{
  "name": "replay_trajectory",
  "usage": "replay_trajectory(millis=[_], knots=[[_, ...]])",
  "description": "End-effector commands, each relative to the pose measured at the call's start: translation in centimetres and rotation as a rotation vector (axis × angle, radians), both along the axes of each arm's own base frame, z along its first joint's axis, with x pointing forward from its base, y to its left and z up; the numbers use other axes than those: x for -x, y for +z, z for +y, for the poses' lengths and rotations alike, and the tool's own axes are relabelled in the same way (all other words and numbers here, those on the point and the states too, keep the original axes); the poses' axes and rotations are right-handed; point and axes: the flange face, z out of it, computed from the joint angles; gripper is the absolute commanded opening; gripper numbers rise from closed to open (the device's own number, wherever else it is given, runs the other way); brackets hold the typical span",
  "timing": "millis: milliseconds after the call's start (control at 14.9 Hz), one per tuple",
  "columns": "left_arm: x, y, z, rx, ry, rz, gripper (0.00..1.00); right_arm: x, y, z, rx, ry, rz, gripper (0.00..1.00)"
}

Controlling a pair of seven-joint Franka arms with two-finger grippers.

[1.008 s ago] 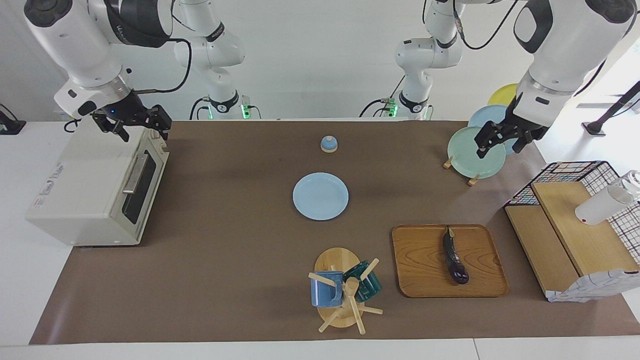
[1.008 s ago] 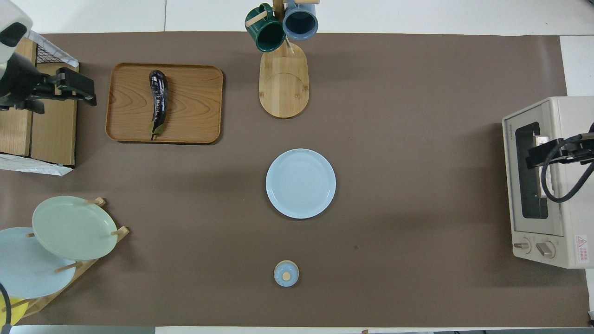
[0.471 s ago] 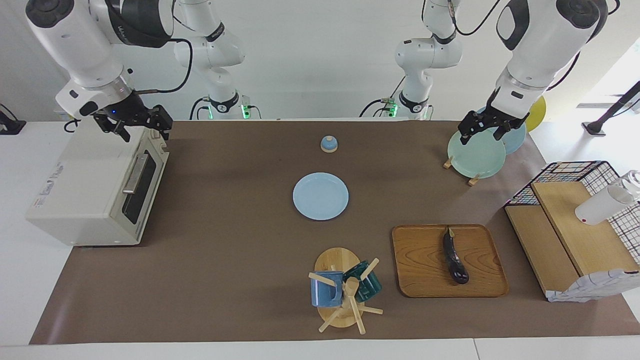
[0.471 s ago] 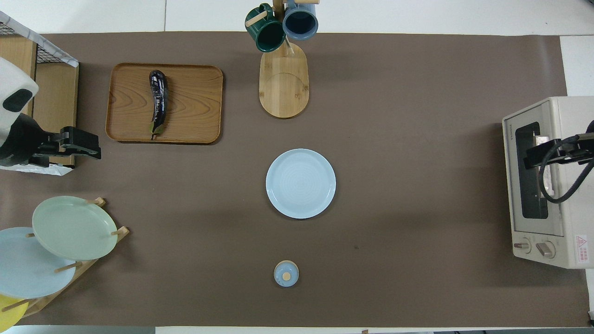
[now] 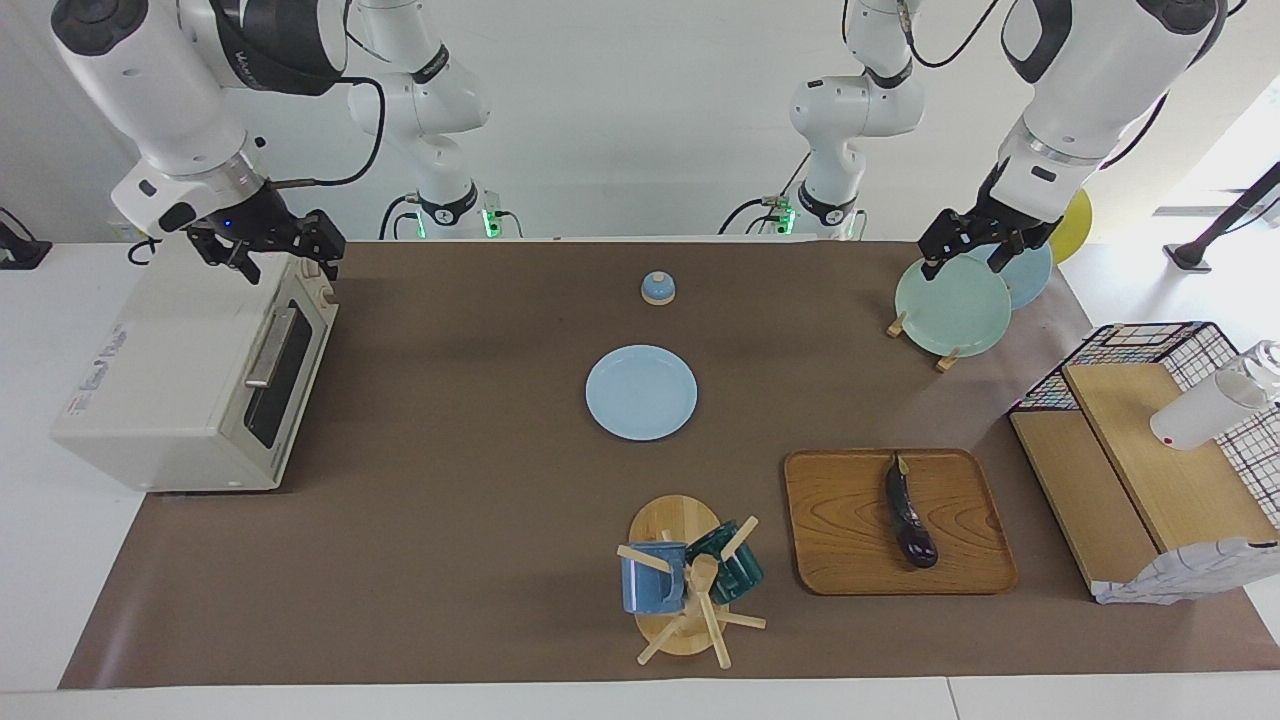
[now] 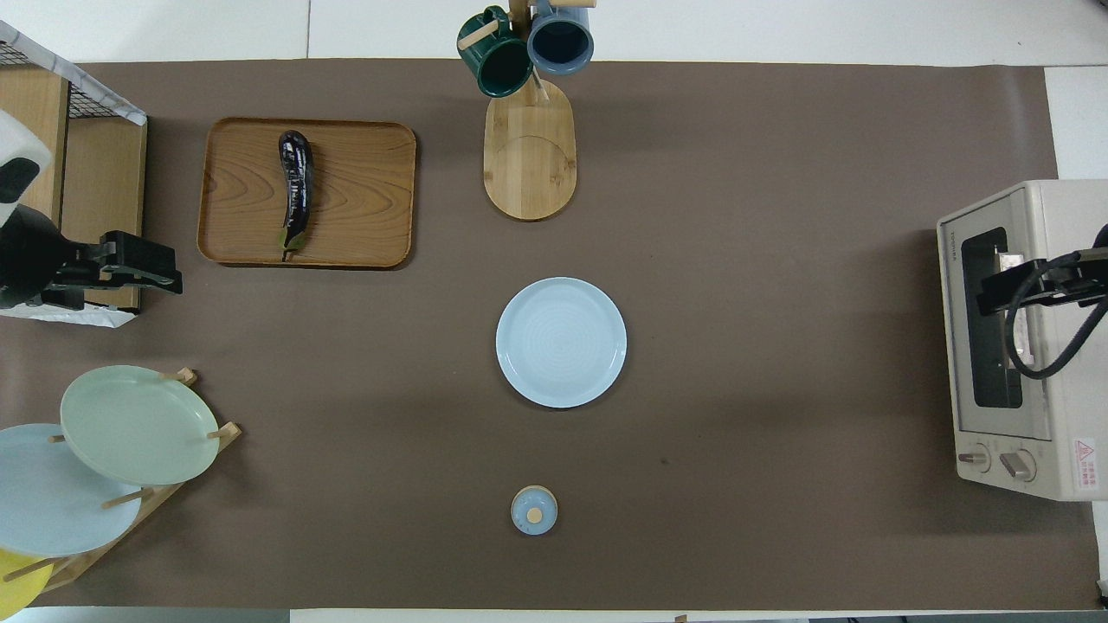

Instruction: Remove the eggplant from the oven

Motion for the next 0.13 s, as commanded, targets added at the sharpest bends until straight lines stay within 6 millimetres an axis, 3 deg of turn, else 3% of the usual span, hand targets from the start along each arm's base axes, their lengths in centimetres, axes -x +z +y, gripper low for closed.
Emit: replay_trajectory(millis=[0, 67], knots=[[-0.02, 0.34, -0.24, 0.005, -0.014, 0.014, 1.00, 0.51, -0.05, -0.05, -0.030, -0.026, 0.000, 1.00], [0.00, 0.40, -0.31, 0.004, -0.019, 0.014, 1.00, 0.51, -0.05, -0.05, -0.030, -0.026, 0.000, 1.00]])
